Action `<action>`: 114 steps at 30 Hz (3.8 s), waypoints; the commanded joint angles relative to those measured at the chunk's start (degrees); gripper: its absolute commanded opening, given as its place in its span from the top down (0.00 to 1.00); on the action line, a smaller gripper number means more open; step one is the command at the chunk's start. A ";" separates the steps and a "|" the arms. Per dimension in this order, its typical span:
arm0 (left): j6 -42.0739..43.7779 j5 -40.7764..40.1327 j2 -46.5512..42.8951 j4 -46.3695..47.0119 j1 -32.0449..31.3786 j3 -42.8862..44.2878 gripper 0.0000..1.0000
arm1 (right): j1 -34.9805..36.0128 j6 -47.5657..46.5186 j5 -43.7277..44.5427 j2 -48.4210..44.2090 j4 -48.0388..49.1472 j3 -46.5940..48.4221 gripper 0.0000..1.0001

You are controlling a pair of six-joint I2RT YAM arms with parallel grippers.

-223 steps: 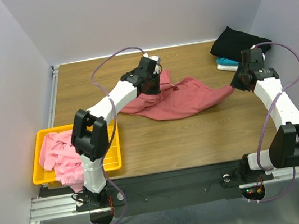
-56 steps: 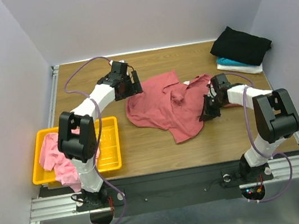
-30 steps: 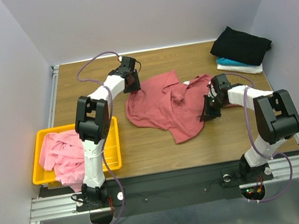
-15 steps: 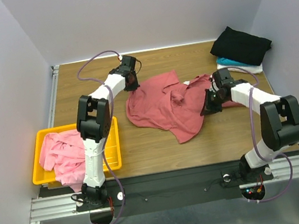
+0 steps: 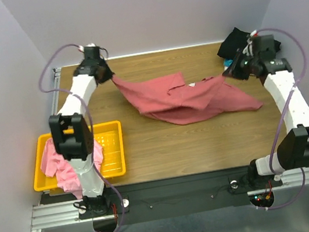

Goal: Fold and stack the t-shirts
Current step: Flatten the tshirt out

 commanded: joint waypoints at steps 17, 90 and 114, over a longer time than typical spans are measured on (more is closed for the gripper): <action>-5.50 5.82 -40.25 10.61 3.77 3.57 1.00 | -6.37 -5.68 27.26 0.90 -2.71 56.27 1.00; -0.48 28.27 -48.00 6.22 0.61 17.89 1.00 | -5.67 -11.75 35.44 -11.50 18.20 63.58 1.00; 3.63 27.85 -26.60 2.80 0.17 -8.39 1.00 | -5.67 -7.71 30.18 6.13 23.46 31.71 1.00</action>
